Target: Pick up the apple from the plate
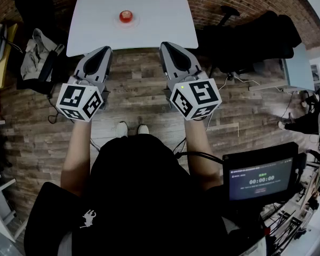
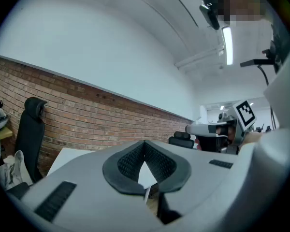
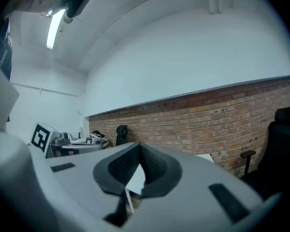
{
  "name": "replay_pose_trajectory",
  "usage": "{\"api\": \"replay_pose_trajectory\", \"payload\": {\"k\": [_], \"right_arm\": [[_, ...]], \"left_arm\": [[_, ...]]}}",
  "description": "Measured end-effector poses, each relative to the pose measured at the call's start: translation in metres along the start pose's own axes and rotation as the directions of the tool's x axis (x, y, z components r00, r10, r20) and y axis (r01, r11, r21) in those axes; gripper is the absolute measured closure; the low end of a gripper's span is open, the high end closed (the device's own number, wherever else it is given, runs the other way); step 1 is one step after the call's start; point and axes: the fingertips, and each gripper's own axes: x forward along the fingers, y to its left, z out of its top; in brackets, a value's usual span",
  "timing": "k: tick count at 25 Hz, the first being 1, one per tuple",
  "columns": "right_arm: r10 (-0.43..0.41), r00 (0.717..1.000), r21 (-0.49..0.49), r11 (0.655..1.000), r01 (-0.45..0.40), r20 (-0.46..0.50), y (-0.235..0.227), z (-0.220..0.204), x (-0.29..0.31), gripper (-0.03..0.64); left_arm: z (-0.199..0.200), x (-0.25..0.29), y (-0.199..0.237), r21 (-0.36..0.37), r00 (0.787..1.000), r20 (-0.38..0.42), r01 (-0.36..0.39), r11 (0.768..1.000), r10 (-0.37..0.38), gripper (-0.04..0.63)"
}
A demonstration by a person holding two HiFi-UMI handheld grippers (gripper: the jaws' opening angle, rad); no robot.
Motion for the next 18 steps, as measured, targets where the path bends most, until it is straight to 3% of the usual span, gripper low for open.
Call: {"api": "replay_pose_trajectory", "payload": {"k": [7, 18], "right_arm": [[0.001, 1.000, -0.003, 1.000, -0.001, 0.001, 0.0004, 0.0012, 0.0027, 0.614], [0.004, 0.999, 0.070, 0.998, -0.006, 0.037, -0.0061, 0.0041, -0.0014, 0.614]], "left_arm": [[0.0029, 0.0009, 0.0010, 0.004, 1.000, 0.001, 0.006, 1.000, -0.006, 0.589], [0.0001, 0.0016, -0.0006, -0.006, 1.000, 0.002, 0.022, 1.000, -0.022, 0.589]]}}
